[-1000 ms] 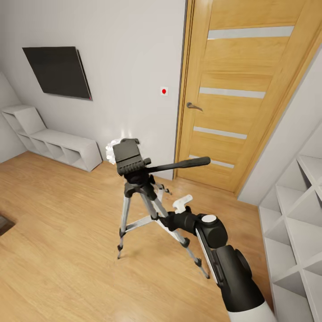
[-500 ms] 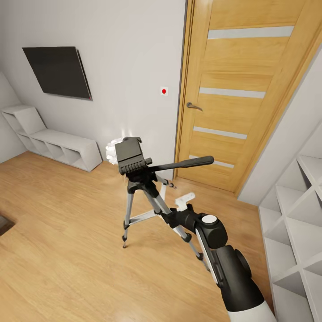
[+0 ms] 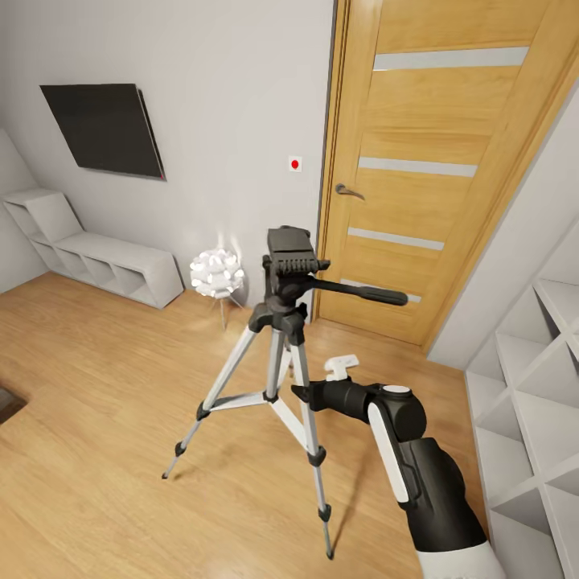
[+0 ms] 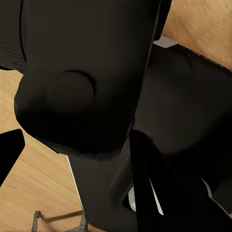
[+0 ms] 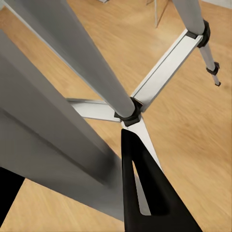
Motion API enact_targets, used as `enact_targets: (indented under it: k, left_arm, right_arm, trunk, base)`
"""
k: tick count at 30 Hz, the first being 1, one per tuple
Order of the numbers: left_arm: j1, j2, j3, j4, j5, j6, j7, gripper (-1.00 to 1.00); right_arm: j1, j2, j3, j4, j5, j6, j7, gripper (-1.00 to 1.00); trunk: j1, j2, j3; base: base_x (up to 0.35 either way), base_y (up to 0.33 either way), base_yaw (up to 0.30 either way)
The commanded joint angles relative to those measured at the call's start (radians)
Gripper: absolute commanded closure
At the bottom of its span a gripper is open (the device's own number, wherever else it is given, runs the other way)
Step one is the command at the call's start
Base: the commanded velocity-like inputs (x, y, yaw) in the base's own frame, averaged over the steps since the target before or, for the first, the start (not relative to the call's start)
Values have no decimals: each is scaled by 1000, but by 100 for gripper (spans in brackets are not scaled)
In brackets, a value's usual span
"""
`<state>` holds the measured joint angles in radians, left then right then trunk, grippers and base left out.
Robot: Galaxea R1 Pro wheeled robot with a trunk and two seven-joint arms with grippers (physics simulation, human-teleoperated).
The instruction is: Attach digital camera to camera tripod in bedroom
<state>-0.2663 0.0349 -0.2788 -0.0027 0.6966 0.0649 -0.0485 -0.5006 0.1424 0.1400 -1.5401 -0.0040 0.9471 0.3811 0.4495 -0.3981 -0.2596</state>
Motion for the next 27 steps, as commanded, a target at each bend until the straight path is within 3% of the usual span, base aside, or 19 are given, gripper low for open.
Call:
enact_targets:
  k: [1,10,15,16,18,24,27]
  left_arm:
    - [-1,0,-8,0,9,4,-1,100]
    - [-1,0,-8,0,11,4,0,100]
    - [-1,2,-7,0,12,3,4,100]
    - [-1,1,-7,0,12,3,5,100]
    - [-1,1,-7,0,12,3,5,100]
    - [-1,1,-6,0,12,3,6,100]
    - [-1,1,-6,0,12,3,6,100]
  right_arm:
    - [-1,0,-1,-1,-14,8,1,100]
    - [-1,0,-3,10,-21,9,-30,100]
    - [-2,3,-1,86,-21,2,-91,100]
    - [-28,10,0,167,-18,-7,-155,100]
    - [-59,23,0,209,-19,-10,-181,100]
    - [-120,32,3,268,-17,-2,-206,100]
    - [-123,32,4,271,-17,-1,-207,100]
  trunk:
    - [0,-2,-2]
    - [0,-2,-2]
    - [0,-2,-2]
    - [0,-2,-2]
    - [0,-2,-2]
    - [0,-2,-2]
    - [0,-2,-2]
  base:
    - [0,0,0]
    - [0,0,0]
    - [0,0,0]
    - [0,0,0]
    - [0,0,0]
    - [0,0,0]
    - [0,0,0]
